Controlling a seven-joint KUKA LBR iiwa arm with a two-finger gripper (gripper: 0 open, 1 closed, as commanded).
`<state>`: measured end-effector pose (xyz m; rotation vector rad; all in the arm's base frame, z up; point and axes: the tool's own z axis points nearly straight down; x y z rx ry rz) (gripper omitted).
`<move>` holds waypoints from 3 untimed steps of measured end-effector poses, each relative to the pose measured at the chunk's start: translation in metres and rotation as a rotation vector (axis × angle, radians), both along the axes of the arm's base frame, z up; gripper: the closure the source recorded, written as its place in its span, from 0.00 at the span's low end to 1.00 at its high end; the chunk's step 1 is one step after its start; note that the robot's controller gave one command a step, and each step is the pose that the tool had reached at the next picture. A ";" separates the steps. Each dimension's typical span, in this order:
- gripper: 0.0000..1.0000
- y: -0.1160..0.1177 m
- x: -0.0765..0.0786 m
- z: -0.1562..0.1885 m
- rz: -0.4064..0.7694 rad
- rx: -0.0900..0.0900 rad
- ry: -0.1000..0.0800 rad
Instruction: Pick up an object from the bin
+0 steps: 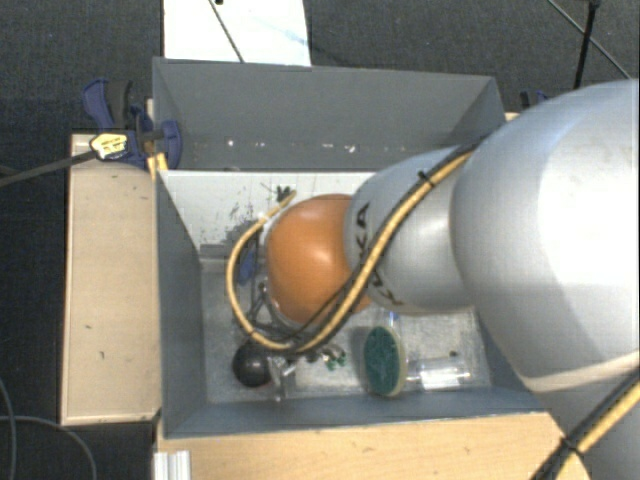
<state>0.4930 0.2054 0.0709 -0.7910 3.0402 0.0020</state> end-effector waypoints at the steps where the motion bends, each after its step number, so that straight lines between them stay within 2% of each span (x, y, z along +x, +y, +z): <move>1: 1.00 0.001 0.002 0.095 -0.006 0.003 -0.009; 3: 1.00 0.002 0.004 0.129 -0.013 0.001 -0.005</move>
Offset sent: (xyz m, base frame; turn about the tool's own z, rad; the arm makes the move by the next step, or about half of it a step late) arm -0.0001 0.0002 0.0911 0.0000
